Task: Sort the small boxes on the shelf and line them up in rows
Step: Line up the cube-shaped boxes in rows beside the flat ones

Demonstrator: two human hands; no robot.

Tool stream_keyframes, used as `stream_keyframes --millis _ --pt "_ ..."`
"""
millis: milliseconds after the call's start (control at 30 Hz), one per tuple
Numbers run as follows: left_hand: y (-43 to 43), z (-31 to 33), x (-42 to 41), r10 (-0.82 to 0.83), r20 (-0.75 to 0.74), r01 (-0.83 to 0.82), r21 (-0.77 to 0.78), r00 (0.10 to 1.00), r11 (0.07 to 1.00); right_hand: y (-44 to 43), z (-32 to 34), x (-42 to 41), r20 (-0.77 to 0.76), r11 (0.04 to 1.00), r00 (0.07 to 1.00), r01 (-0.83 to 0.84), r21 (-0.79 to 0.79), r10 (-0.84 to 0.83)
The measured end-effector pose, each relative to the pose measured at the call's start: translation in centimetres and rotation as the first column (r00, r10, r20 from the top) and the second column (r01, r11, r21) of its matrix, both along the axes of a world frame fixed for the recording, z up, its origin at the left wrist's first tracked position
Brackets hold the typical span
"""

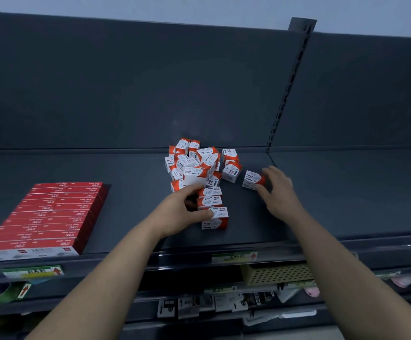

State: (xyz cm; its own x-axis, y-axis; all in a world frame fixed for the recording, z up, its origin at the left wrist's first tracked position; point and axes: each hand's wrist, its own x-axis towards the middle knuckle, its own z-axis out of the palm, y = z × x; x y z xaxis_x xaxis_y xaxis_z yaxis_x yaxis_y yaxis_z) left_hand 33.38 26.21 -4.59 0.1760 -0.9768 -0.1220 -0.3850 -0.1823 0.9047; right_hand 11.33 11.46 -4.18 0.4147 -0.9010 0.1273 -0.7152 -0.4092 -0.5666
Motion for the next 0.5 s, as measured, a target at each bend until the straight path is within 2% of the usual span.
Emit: stream_keyframes --millis 167,233,333,500 --pt "0.1 0.1 -0.3 0.026 -0.033 -0.026 -0.004 0.999 1.000 -1.2 -0.2 0.6 0.009 0.997 1.000 -0.006 0.078 0.005" --pt "0.1 0.1 -0.3 0.030 -0.040 -0.030 0.000 0.999 1.000 -0.6 0.1 0.1 0.086 0.972 0.996 -0.029 0.234 0.009" --pt "0.1 0.1 -0.3 0.032 -0.031 -0.032 0.006 0.999 0.999 1.0 0.5 -1.3 0.190 0.879 0.975 -0.186 0.439 0.111" --pt "0.3 0.6 -0.6 0.034 -0.001 -0.034 0.009 0.999 0.999 4.2 1.4 -2.5 0.251 0.831 0.945 -0.307 0.464 0.209"
